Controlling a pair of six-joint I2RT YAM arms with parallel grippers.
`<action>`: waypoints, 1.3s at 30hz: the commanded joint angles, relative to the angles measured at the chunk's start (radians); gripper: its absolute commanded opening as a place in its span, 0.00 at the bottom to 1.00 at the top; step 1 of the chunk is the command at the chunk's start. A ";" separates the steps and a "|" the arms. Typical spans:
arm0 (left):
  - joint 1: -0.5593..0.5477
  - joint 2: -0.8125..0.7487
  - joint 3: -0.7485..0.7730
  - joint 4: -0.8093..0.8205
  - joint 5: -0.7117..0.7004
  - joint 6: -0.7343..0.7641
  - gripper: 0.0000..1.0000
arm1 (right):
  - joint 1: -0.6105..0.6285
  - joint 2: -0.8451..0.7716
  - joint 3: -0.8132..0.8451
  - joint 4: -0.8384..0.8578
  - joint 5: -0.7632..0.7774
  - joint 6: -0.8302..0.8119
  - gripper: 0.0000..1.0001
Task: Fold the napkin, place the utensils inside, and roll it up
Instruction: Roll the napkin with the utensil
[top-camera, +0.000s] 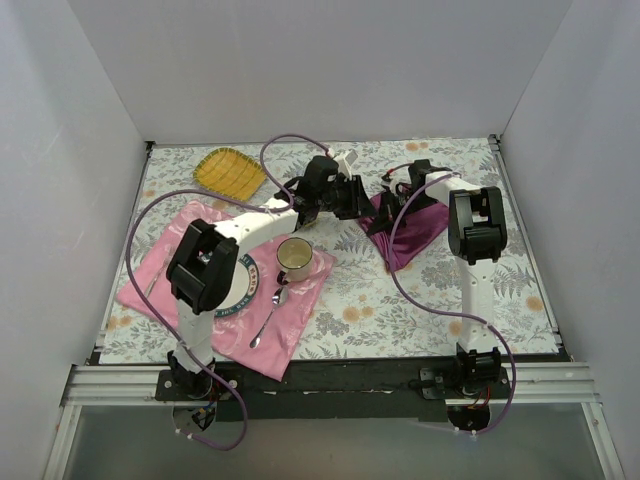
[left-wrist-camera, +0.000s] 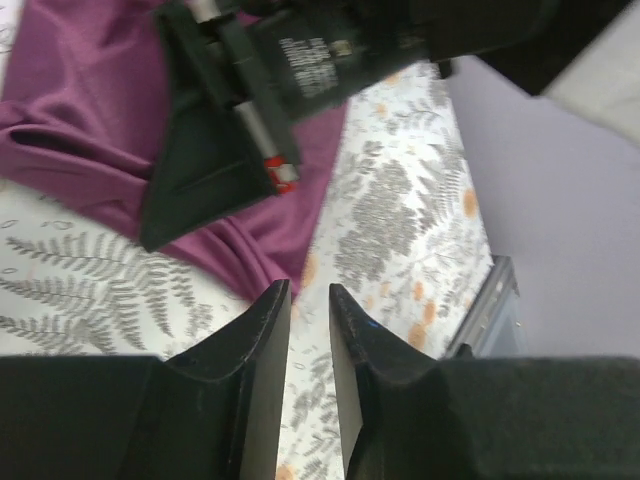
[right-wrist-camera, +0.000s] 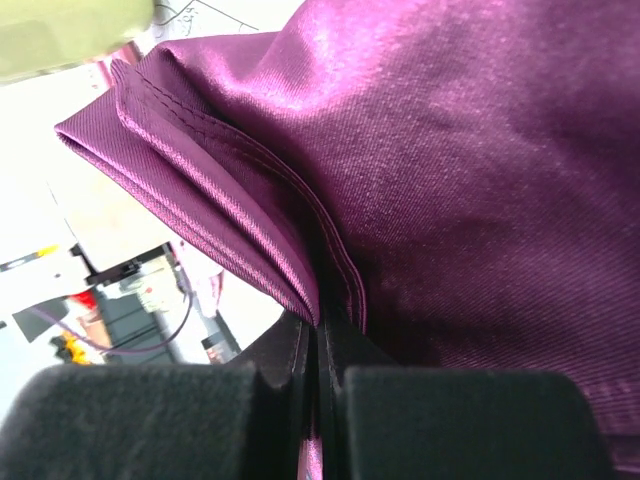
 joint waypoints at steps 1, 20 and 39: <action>0.012 0.080 0.012 0.047 -0.097 0.013 0.20 | -0.029 0.091 0.011 -0.062 0.095 -0.097 0.01; 0.012 0.285 0.173 0.104 -0.146 0.004 0.13 | -0.034 0.080 0.033 -0.088 0.102 -0.121 0.01; 0.042 0.414 0.181 0.093 -0.255 -0.028 0.07 | -0.032 0.075 0.087 -0.140 0.136 -0.183 0.03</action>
